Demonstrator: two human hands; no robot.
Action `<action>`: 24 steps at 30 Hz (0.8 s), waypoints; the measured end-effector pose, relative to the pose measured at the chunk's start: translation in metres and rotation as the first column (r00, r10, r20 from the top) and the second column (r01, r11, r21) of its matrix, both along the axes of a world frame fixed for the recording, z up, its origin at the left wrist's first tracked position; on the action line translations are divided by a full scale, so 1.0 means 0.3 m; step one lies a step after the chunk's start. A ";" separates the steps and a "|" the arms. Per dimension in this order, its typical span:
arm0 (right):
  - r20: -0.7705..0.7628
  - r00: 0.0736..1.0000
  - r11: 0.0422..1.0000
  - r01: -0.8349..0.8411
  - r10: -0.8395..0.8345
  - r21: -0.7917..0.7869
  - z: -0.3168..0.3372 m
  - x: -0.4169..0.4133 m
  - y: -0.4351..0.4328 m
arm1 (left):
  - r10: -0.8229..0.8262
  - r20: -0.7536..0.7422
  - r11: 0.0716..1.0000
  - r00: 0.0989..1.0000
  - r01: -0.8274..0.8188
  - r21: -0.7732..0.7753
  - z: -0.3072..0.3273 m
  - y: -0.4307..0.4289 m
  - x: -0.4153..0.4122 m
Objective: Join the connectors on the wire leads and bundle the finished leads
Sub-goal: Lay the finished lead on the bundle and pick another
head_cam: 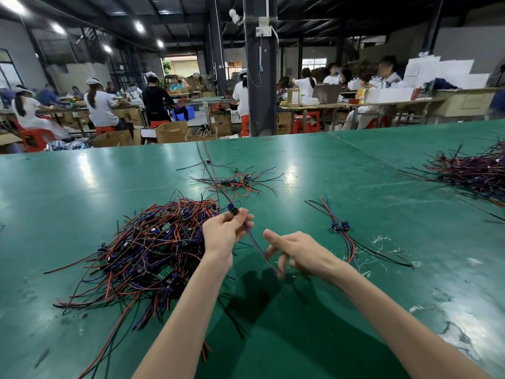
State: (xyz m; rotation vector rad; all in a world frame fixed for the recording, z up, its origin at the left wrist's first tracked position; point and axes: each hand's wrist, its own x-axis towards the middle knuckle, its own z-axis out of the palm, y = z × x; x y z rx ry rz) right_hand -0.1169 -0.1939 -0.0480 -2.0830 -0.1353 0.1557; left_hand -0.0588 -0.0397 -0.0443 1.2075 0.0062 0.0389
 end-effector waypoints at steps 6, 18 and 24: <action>0.064 0.991 0.920 0.085 -0.119 0.383 -0.016 0.006 0.029 | -0.203 -0.008 0.972 0.979 0.203 0.118 -0.021 -0.071 -0.044; -0.131 0.990 0.929 0.090 -0.046 0.358 -0.024 -0.002 0.034 | -0.040 0.022 0.996 0.999 0.038 0.076 -0.040 -0.034 -0.007; -0.153 0.984 0.957 -0.046 0.093 0.287 -0.019 -0.009 0.032 | 0.086 0.016 0.995 0.996 -0.087 0.058 -0.047 -0.006 0.015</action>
